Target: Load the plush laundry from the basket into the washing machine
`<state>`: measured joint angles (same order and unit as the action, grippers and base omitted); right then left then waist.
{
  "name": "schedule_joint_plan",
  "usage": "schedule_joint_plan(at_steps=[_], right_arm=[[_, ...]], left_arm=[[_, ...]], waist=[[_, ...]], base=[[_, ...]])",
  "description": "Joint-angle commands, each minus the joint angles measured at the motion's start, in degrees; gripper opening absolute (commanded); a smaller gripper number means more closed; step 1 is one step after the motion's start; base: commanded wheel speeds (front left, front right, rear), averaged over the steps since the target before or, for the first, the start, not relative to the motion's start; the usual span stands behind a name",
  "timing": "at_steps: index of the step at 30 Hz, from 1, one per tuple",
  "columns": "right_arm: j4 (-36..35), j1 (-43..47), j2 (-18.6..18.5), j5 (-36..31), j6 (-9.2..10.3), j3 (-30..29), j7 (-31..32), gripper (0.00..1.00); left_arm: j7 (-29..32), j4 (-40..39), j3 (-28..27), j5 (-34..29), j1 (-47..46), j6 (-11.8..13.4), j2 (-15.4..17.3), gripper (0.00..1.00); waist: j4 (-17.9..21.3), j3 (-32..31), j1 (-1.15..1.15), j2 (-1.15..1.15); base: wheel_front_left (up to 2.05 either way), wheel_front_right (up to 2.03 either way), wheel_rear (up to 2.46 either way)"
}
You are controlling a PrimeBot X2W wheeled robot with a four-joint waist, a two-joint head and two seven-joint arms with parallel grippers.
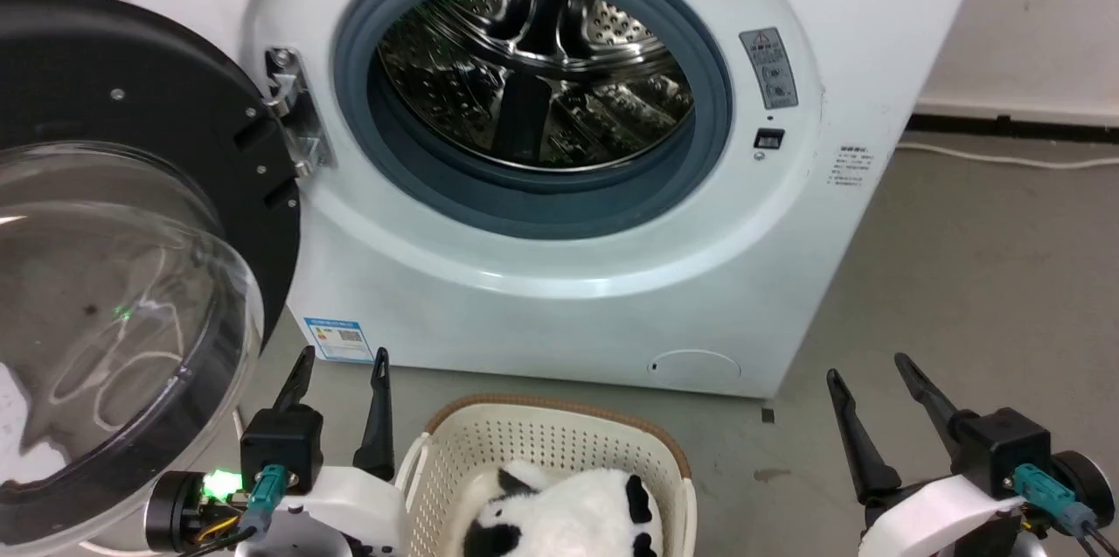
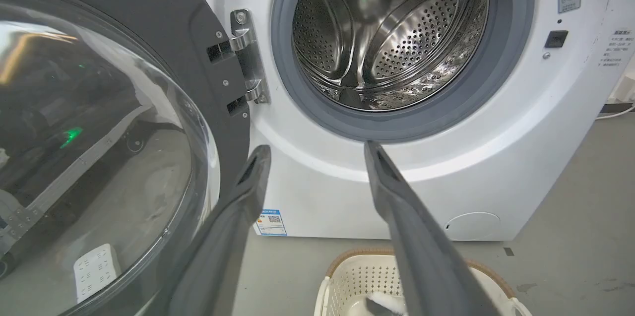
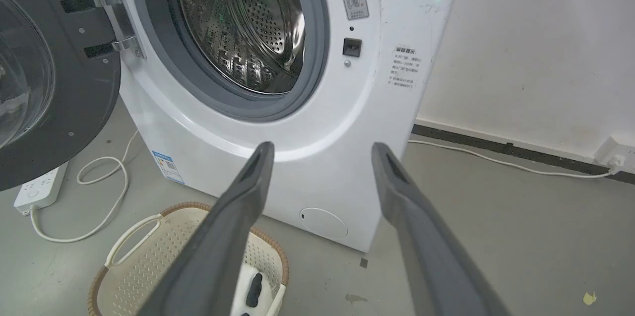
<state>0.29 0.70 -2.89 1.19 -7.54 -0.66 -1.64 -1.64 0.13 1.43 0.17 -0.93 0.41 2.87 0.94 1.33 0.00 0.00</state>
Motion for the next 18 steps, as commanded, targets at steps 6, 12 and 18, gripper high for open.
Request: schedule_joint_plan(at_steps=[6,12,18], right_arm=[[-0.27,-1.26,0.0,1.6,0.01,-0.78,-1.18,1.0],[-0.39,-2.28,0.0,2.59,0.01,-1.04,-1.9,1.0],[-0.58,-3.22,0.01,3.7,0.02,-1.11,-2.61,1.0]], left_arm=[[-1.18,0.53,1.1,0.26,-1.57,0.16,0.14,1.0],[-1.9,2.64,1.94,-0.03,-3.25,-0.13,0.66,1.0],[-2.61,6.7,2.65,0.35,-5.15,-0.98,1.25,1.0]], waist=[[1.48,3.02,0.0,0.0],[3.02,5.94,0.0,0.0],[4.49,8.61,0.0,0.0]], base=[[0.0,0.0,0.0],[0.0,0.0,0.0],[0.0,0.0,0.0]])
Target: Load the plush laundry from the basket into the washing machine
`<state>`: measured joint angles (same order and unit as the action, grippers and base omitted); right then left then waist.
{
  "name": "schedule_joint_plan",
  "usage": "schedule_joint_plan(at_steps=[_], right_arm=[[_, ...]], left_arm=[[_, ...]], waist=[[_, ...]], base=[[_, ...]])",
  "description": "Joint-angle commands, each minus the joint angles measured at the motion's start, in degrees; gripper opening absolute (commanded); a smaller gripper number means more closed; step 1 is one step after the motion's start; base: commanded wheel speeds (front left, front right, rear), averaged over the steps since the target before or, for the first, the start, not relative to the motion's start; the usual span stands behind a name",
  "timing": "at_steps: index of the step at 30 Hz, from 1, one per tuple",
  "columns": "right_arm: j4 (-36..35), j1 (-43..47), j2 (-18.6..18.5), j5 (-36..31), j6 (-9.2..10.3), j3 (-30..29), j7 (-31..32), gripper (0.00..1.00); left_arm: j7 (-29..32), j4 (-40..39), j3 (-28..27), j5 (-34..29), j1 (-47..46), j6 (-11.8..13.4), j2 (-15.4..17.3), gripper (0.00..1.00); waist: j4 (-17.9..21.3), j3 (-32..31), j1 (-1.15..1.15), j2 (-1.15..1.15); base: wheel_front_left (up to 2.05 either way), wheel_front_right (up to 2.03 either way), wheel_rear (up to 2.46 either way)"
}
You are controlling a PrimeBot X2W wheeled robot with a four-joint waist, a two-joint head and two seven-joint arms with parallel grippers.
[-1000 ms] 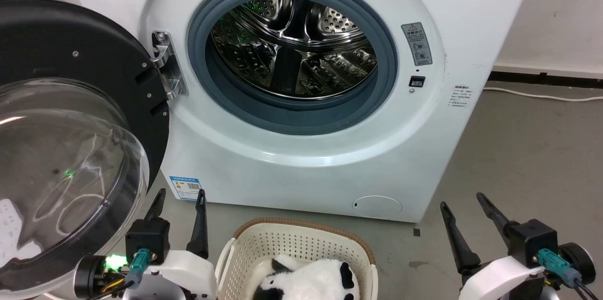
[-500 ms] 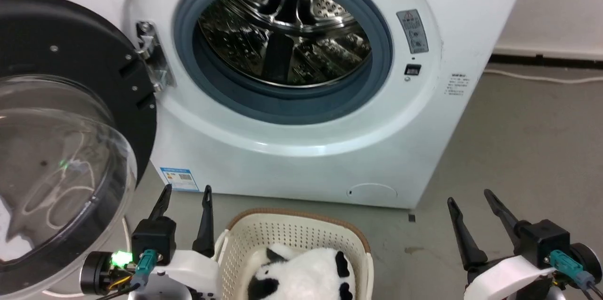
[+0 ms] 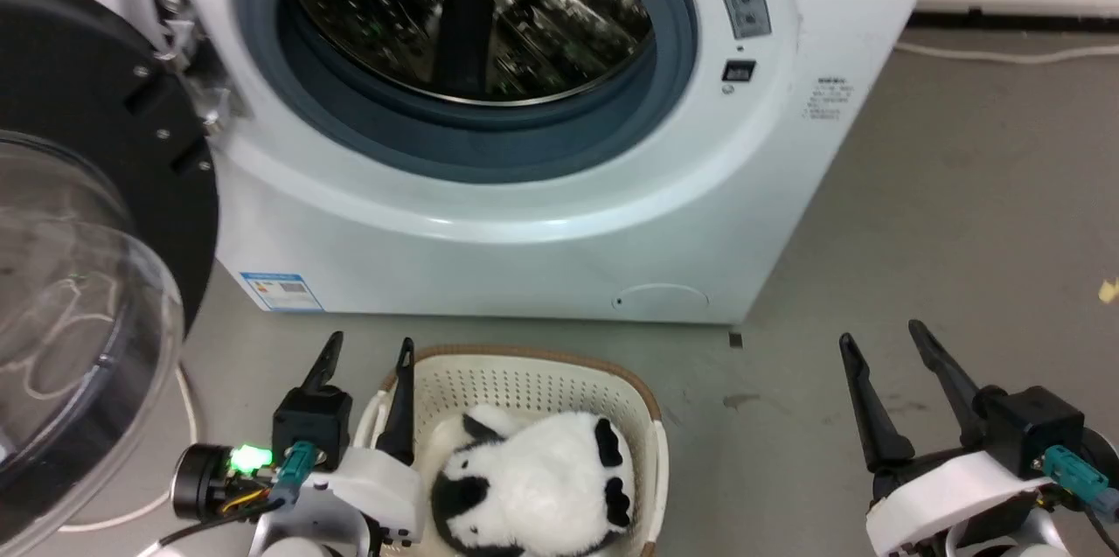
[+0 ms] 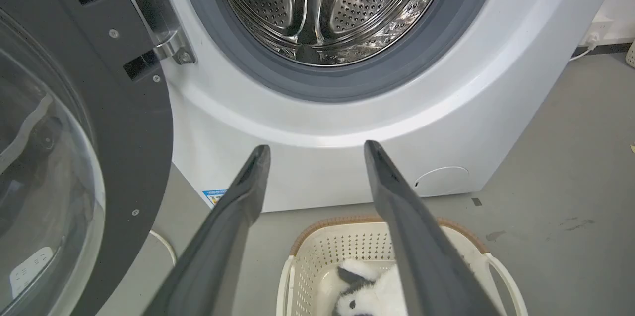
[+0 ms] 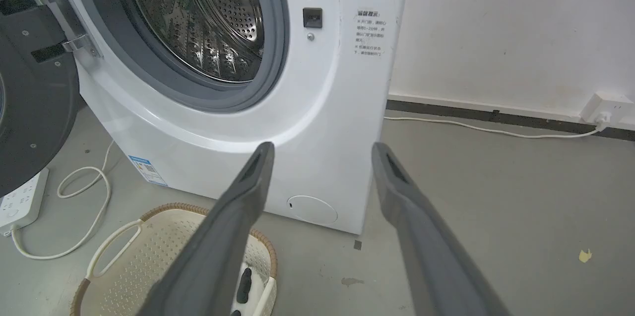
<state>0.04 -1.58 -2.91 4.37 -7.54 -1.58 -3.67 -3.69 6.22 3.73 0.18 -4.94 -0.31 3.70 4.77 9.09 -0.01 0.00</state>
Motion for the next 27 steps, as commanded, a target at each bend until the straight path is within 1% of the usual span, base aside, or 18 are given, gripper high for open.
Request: schedule_joint_plan(at_steps=[1,16,27], right_arm=[[-0.38,-1.08,0.02,0.68,0.02,-0.17,-0.7,1.0],[-1.02,-3.33,0.02,3.18,0.02,0.4,-2.5,1.0],[-0.54,-5.24,0.02,5.66,0.03,0.56,-3.81,1.0]], left_arm=[[-0.69,1.42,0.49,0.35,-1.57,-0.39,0.56,1.0],[-1.59,15.48,2.79,1.17,-9.95,-2.24,2.01,1.0],[-0.17,27.39,5.75,1.7,-15.53,-3.39,3.7,1.0]], waist=[[0.89,1.32,0.01,0.0],[3.96,8.91,0.01,0.0],[6.71,15.02,0.01,0.0]], base=[[0.0,0.0,0.0],[0.0,0.0,0.0],[0.0,0.0,0.0]])
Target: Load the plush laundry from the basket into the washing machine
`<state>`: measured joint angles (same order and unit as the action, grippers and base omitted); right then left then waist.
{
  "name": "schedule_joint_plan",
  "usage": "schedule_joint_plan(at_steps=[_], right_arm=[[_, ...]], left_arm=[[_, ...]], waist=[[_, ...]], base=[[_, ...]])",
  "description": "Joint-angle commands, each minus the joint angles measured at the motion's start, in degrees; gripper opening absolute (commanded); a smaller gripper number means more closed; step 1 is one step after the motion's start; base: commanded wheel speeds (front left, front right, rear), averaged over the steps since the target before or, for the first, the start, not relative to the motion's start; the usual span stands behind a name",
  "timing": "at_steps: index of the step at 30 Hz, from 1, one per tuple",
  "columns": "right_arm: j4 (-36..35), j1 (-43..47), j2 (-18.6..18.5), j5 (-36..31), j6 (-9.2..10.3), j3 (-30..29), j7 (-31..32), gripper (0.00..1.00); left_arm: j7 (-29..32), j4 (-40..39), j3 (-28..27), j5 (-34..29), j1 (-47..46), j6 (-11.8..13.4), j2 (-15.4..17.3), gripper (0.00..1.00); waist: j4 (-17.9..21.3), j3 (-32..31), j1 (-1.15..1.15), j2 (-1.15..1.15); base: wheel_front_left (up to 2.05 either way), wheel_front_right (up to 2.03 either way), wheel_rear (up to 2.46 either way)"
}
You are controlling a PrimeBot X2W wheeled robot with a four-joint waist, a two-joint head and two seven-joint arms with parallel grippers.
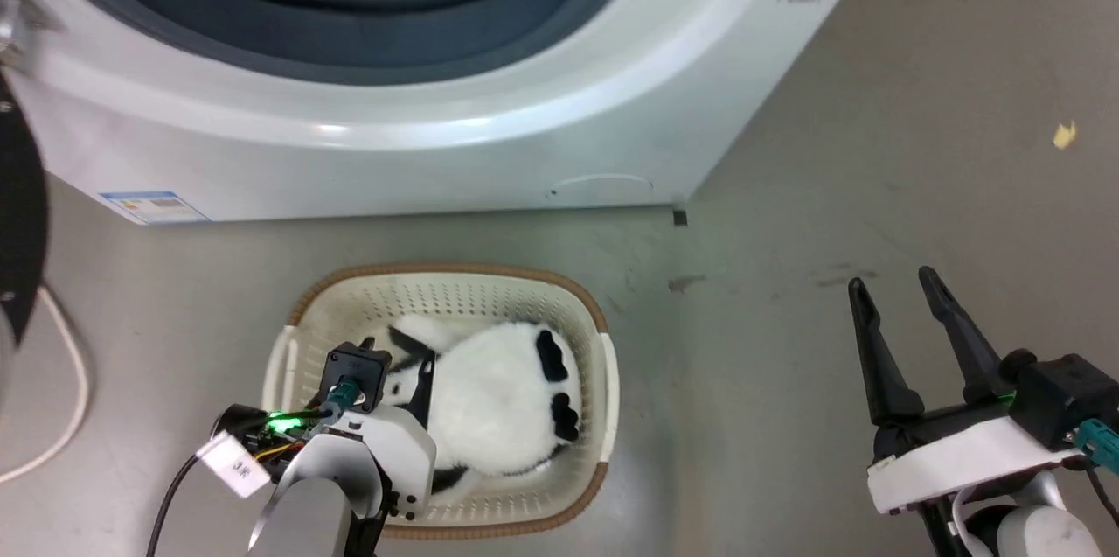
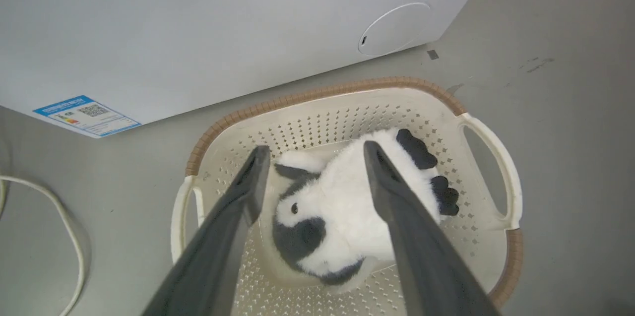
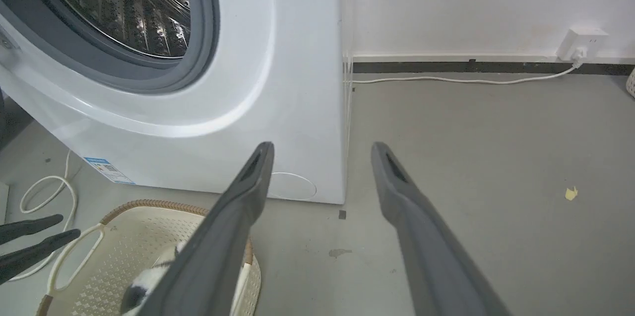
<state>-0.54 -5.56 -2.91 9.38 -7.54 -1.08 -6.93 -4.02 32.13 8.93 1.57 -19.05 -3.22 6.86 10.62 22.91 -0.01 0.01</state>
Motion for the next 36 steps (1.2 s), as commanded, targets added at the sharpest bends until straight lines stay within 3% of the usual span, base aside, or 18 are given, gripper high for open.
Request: schedule_joint_plan(at_steps=[1,15,29,36], right_arm=[[0.09,-1.46,0.02,0.88,0.03,0.13,-0.68,1.0],[0.89,-3.62,0.02,4.62,0.03,1.49,-2.36,1.0],[0.63,-4.38,0.02,8.55,0.04,1.74,-4.27,1.0],[0.7,-5.04,0.03,10.31,0.04,1.58,-5.11,1.0]], left_arm=[[0.51,2.55,0.9,0.41,-1.82,-0.57,0.67,1.0],[2.38,12.66,6.74,1.56,-7.9,-1.47,3.99,1.0],[10.97,22.32,15.31,5.65,-16.52,-2.4,6.97,1.0],[11.87,25.7,18.89,7.66,-21.44,-2.81,8.25,1.0]], waist=[[1.14,1.71,0.01,-0.01],[5.66,8.57,0.01,-0.01],[9.56,16.21,0.01,-0.01],[10.99,19.83,0.01,-0.01]], base=[[0.0,0.0,0.0],[0.0,0.0,0.0],[0.0,0.0,0.0],[0.0,0.0,0.0]])
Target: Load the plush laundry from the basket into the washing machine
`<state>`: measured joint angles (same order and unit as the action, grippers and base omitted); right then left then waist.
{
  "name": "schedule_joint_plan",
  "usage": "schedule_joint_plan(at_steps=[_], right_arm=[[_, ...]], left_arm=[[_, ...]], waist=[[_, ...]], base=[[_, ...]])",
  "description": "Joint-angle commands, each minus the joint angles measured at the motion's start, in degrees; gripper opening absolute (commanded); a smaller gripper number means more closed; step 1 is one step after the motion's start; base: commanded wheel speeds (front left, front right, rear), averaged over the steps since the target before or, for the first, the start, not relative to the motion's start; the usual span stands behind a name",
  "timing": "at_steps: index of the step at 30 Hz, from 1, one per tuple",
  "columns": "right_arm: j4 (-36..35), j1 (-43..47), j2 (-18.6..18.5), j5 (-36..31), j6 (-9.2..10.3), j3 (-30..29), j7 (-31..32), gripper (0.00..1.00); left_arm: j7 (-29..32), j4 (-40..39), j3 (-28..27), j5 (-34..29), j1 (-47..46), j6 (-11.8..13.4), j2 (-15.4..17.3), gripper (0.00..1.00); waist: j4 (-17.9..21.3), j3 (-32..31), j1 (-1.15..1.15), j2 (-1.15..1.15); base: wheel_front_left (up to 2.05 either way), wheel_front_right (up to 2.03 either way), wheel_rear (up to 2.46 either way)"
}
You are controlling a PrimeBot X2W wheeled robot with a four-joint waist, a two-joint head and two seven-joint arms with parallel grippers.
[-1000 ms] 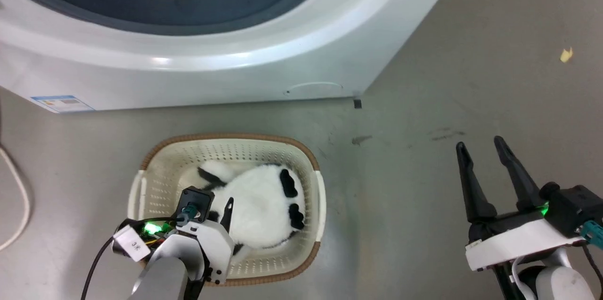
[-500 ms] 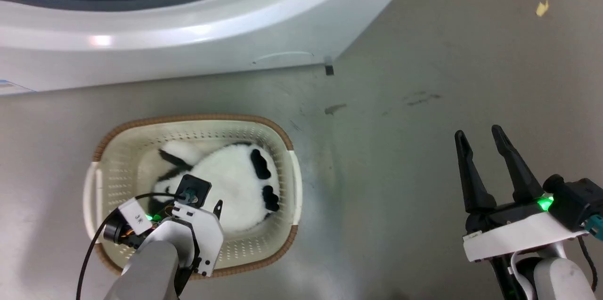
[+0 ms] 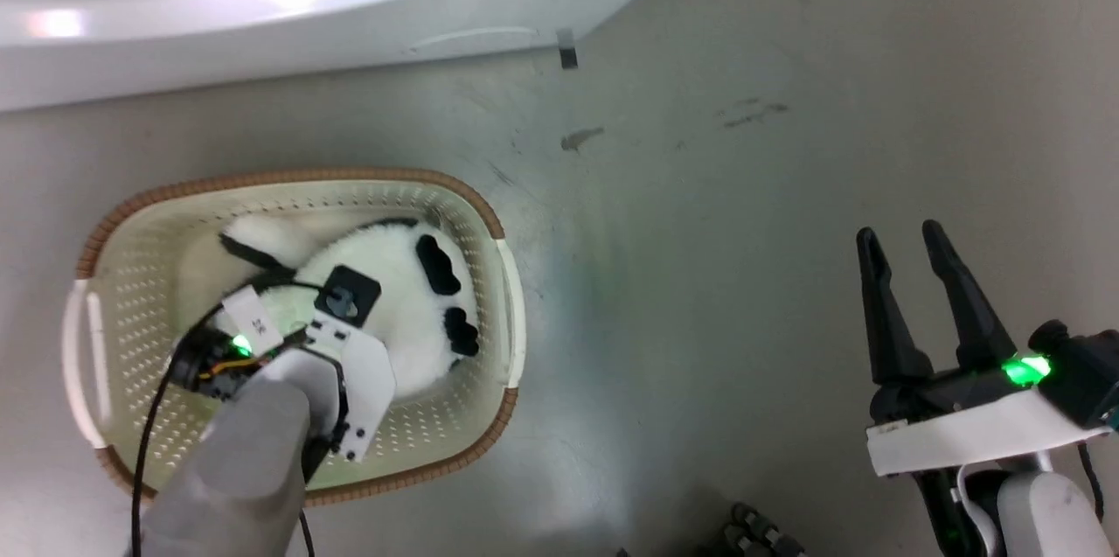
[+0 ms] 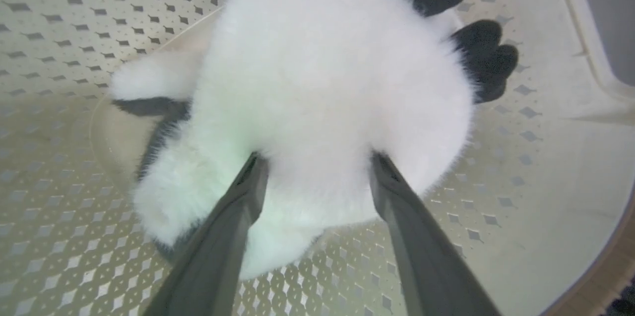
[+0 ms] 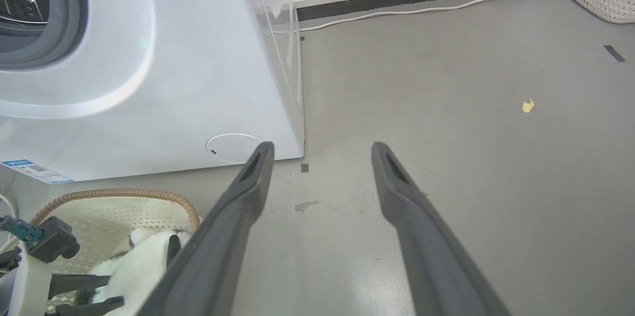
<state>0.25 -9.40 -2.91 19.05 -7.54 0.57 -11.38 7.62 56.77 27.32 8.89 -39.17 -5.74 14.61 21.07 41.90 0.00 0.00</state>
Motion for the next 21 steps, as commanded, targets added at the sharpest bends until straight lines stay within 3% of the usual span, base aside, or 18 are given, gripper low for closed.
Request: schedule_joint_plan(at_steps=[1,10,11,12,15,21], right_arm=[[-0.1,-1.3,0.03,0.87,0.04,-0.14,-0.78,1.0],[0.09,-2.23,0.03,2.65,0.05,-0.97,-1.86,1.0],[0.2,-2.36,0.03,2.85,0.05,-0.99,-1.98,1.0],[0.33,-2.51,0.03,3.04,0.05,-0.97,-2.1,1.0],[0.7,-3.21,0.03,3.82,0.05,-0.72,-2.46,1.0],[1.37,-5.77,0.03,4.9,0.05,0.41,-3.18,1.0]], left_arm=[[0.19,1.62,0.56,0.96,-2.01,-0.36,0.64,1.0],[1.55,7.32,4.02,2.81,-6.53,-0.88,1.86,1.0],[1.47,7.84,4.44,3.34,-6.73,-0.94,1.84,0.11],[1.4,8.4,4.83,3.87,-6.95,-1.0,1.92,0.0],[0.91,10.26,5.57,5.16,-7.75,-1.13,2.93,0.0],[-3.1,13.95,5.63,7.71,-8.75,1.05,4.98,0.0]], waist=[[0.7,1.36,0.0,0.0],[2.62,5.51,0.0,0.0],[2.86,5.86,0.0,0.0],[3.14,6.16,0.0,0.0],[4.08,6.82,0.0,0.0],[6.53,6.59,0.0,0.0]], base=[[0.0,0.0,0.0],[0.0,0.0,0.0],[0.0,0.0,0.0],[0.0,0.0,0.0],[0.0,0.0,0.0],[0.0,0.0,0.0]])
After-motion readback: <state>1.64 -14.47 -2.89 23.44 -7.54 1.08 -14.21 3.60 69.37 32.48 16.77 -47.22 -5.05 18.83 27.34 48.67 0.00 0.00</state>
